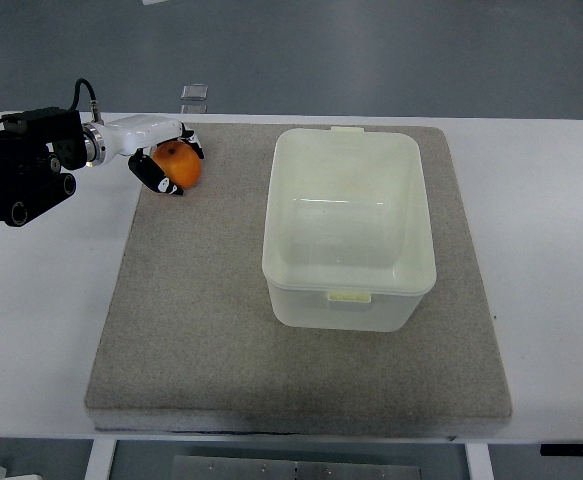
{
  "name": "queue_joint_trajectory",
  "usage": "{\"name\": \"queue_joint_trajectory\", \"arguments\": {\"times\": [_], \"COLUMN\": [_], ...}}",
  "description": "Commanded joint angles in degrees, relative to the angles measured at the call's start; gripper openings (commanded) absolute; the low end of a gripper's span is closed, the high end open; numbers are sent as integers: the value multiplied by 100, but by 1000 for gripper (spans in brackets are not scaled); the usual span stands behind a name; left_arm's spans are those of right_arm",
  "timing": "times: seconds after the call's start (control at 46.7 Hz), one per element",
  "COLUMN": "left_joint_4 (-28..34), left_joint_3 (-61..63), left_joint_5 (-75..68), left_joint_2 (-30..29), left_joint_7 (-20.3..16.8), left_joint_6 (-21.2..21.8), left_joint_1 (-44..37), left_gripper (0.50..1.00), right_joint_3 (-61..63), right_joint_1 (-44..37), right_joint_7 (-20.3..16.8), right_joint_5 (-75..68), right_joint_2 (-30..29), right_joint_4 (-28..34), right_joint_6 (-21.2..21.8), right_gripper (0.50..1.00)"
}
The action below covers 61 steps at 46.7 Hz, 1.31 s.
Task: Put orange in box with left hand
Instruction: 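Lift the orange with the left hand up off the pad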
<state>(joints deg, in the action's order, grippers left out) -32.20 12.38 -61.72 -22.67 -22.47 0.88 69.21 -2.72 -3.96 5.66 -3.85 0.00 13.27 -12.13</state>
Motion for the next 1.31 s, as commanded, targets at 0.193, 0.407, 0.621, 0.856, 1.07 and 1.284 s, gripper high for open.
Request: {"name": "queue_joint_trajectory", "arguments": {"times": [0.193, 0.407, 0.621, 0.856, 1.07, 1.284], "left_joint_4": [-23, -31, -14, -14, -23, -128], "left_joint_3": [-570, -605, -983, -1642, -2415, -2679], "left_joint_5": [915, 1944, 3166, 3676, 3738, 4379], "left_joint_2": [34, 219, 237, 246, 246, 254], "left_joint_7": [6, 15, 15, 15, 24, 15], "left_joint_6": [-685, -1046, -1371, -1266, -1283, -1380], "left_joint_1": [-39, -100, -188, -197, -197, -188], "left_gripper": [500, 500, 500, 500, 500, 500], "right_joint_3": [0, 0, 0, 0, 0, 0], "right_joint_1": [0, 0, 0, 0, 0, 0], "right_joint_7": [5, 5, 5, 5, 5, 5], "right_joint_5": [-2, 7, -2, -2, -2, -2], "right_joint_2": [0, 0, 0, 0, 0, 0], "right_joint_4": [0, 0, 0, 0, 0, 0], "right_joint_6": [0, 0, 0, 0, 0, 0], "right_gripper": [944, 944, 944, 944, 944, 944]}}
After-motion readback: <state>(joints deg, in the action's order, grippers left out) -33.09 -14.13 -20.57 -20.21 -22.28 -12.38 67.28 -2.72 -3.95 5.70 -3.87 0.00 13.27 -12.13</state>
